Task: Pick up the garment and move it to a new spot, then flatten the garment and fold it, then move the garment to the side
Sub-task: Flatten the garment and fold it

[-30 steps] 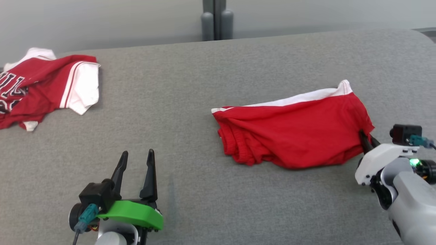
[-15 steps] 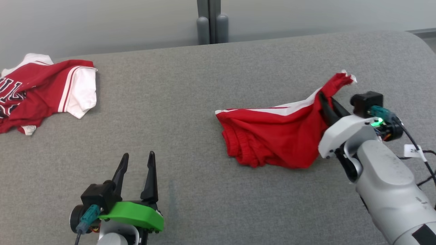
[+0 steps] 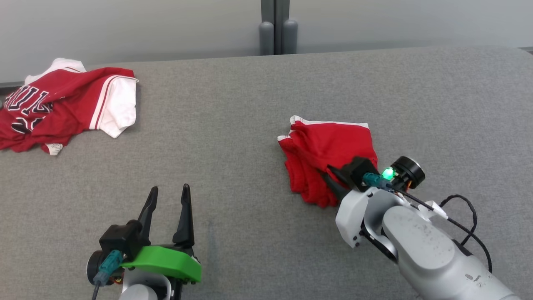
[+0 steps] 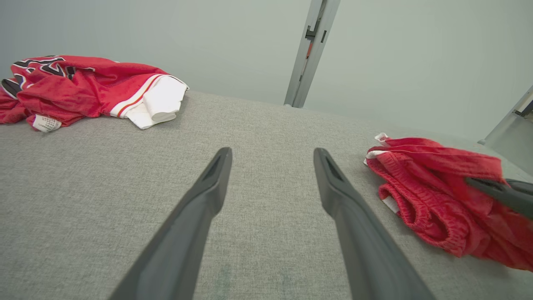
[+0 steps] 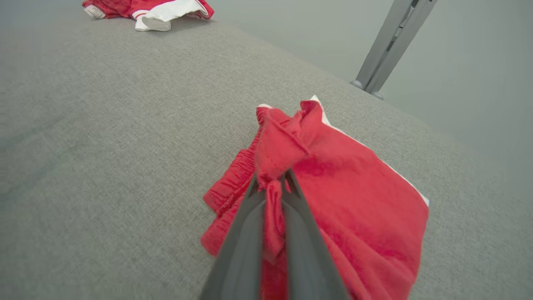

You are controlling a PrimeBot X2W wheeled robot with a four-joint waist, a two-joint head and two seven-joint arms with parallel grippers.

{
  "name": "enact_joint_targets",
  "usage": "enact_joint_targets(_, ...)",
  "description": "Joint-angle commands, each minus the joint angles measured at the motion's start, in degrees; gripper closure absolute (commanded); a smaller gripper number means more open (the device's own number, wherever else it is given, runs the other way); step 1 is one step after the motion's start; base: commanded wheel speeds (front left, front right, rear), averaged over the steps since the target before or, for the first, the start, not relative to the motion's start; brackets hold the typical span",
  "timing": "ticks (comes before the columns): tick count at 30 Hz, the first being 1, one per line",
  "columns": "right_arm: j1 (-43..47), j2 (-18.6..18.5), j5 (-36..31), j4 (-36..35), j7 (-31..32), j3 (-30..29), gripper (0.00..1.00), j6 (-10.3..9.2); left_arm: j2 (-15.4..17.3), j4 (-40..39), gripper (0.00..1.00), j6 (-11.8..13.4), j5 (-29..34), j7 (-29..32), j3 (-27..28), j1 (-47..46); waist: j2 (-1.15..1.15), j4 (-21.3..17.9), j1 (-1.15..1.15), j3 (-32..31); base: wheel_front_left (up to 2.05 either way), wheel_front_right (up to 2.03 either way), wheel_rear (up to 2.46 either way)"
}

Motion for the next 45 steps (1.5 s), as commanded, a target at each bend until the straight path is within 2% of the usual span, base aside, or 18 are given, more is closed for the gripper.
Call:
enact_joint_targets(1,1.5,-0.8,0.3,-0.9,0.8,0.8,1.00,-0.07,0.0,-0.1,0.00,-0.1,0.2,0.0,0.4,0.0,0.00,0.1,0.00,0.1,0.00,0.00,0.00)
enact_joint_targets(7,3.8,-2.2,1.1,-4.8,2.4,2.8,1.00,-0.07,-0.3,-0.1,0.00,-0.3,0.5,0.0,1.0,0.3,0.00,-0.5,0.00,0.5,0.00,0.00,0.00)
enact_joint_targets(9,4.4,-2.2,1.1,-6.1,2.2,3.3,0.67,-0.07,-0.4,0.0,0.00,-0.4,0.6,0.0,1.1,0.1,0.00,-0.6,0.00,0.6,0.00,0.00,0.00)
enact_joint_targets(10,4.6,-2.2,0.9,-6.9,1.8,3.9,0.05,-0.07,-0.5,0.1,0.00,-0.5,0.8,0.0,1.1,0.0,0.00,-0.7,0.00,0.6,0.00,0.00,0.00)
enact_joint_targets(11,4.8,-2.3,0.8,-7.5,1.8,4.3,0.00,-0.07,-0.6,0.1,0.00,-0.4,0.8,0.0,1.1,-0.1,0.00,-0.7,0.00,0.6,0.00,0.00,0.00)
enact_joint_targets(15,6.1,-2.1,1.9,-10.1,1.2,4.5,0.00,-0.07,-0.9,0.3,0.00,-0.6,1.1,0.0,1.2,-0.1,0.00,-0.9,0.00,0.4,0.00,0.00,0.00)
enact_joint_targets(19,6.9,-2.7,1.9,-12.9,0.6,2.2,0.00,-0.07,-1.2,0.4,0.00,-0.8,1.3,0.0,1.2,0.3,0.00,-0.8,0.00,0.2,0.00,0.00,0.00)
enact_joint_targets(26,8.8,-1.8,0.9,-17.2,-0.6,-7.3,0.00,-0.07,-1.5,0.4,0.00,-1.1,1.6,0.0,1.5,0.9,0.00,-0.6,0.00,0.0,0.00,0.00,0.00)
enact_joint_targets(30,9.5,-1.4,-2.6,-16.5,-0.5,-13.6,0.00,-0.07,-1.7,0.3,0.00,-1.3,1.8,0.0,1.5,0.8,0.00,0.0,0.00,0.3,0.00,0.00,0.00)
enact_joint_targets(31,9.7,-1.2,-3.5,-16.0,-0.4,-14.9,0.14,-0.07,-1.7,0.3,0.00,-1.4,1.8,0.0,1.5,0.8,0.00,0.2,0.00,0.4,0.00,0.00,0.00)
enact_joint_targets(32,9.9,-1.3,-5.1,-15.1,-0.4,-16.2,0.49,-0.07,-1.7,0.4,0.00,-1.4,1.8,0.0,1.6,0.7,0.00,0.4,0.00,0.4,0.00,0.00,0.00)
enact_joint_targets(34,10.2,-0.6,-7.0,-13.0,-0.4,-17.9,0.77,-0.07,-1.6,0.7,0.00,-1.5,1.8,0.0,1.9,0.8,0.00,0.8,0.00,0.5,0.00,0.00,0.00)
enact_joint_targets(35,10.3,-0.1,-7.6,-11.9,-0.5,-18.4,0.95,-0.07,-1.5,0.8,0.00,-1.6,1.8,0.0,2.0,0.8,0.00,0.9,0.00,0.6,0.00,0.00,0.00)
enact_joint_targets(36,10.1,0.3,-8.4,-10.6,-0.8,-18.9,1.00,-0.07,-1.5,0.9,0.00,-1.7,1.9,0.0,2.0,0.9,0.00,1.1,0.00,0.5,0.00,0.00,0.00)
enact_joint_targets(45,9.2,5.1,-8.0,0.9,-4.4,-19.8,1.00,-0.07,-1.8,1.0,0.00,-2.7,2.4,0.0,2.0,0.7,0.00,3.3,0.00,0.0,0.00,0.00,0.00)
